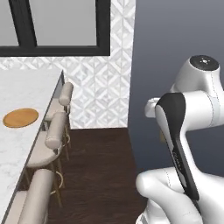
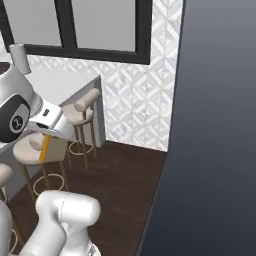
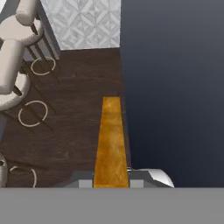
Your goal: Start the toaster. Once the lever pops up, take the bread to the plate on the dining counter.
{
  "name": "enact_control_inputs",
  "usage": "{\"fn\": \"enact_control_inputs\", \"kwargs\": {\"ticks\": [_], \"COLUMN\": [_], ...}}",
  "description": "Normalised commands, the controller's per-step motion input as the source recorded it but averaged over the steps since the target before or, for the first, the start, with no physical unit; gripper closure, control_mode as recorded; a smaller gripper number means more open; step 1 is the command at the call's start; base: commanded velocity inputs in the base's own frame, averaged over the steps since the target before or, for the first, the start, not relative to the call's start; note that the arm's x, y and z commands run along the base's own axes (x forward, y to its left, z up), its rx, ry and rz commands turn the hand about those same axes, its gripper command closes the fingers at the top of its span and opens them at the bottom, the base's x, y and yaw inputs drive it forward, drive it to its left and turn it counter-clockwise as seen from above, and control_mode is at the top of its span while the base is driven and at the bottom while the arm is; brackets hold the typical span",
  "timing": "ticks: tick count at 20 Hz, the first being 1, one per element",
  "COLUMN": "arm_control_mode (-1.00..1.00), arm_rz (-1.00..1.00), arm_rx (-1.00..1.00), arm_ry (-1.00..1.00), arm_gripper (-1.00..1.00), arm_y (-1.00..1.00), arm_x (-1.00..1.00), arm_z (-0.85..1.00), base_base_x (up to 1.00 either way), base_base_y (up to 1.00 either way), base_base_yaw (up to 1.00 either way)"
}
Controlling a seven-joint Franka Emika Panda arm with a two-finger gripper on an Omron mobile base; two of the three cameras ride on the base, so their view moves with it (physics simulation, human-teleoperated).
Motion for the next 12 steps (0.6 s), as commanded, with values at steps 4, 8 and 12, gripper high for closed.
{"fn": "enact_control_inputs", "kwargs": {"ticks": [4,8,12], "arm_control_mode": [1.00,1.00,1.00], "arm_rz": [0.00,0.00,0.00], "arm_rx": [0.00,0.00,0.00], "arm_ry": [0.00,0.00,0.00], "arm_gripper": [1.00,1.00,1.00], "arm_y": [0.00,0.00,0.00], "arm_x": [0.00,0.00,0.00], "arm_z": [0.00,0.00,0.00], "base_base_x": [1.00,0.90,0.62], "base_base_y": [-0.17,-0.28,-0.28], "base_base_yaw": [0.60,0.67,0.72]}}
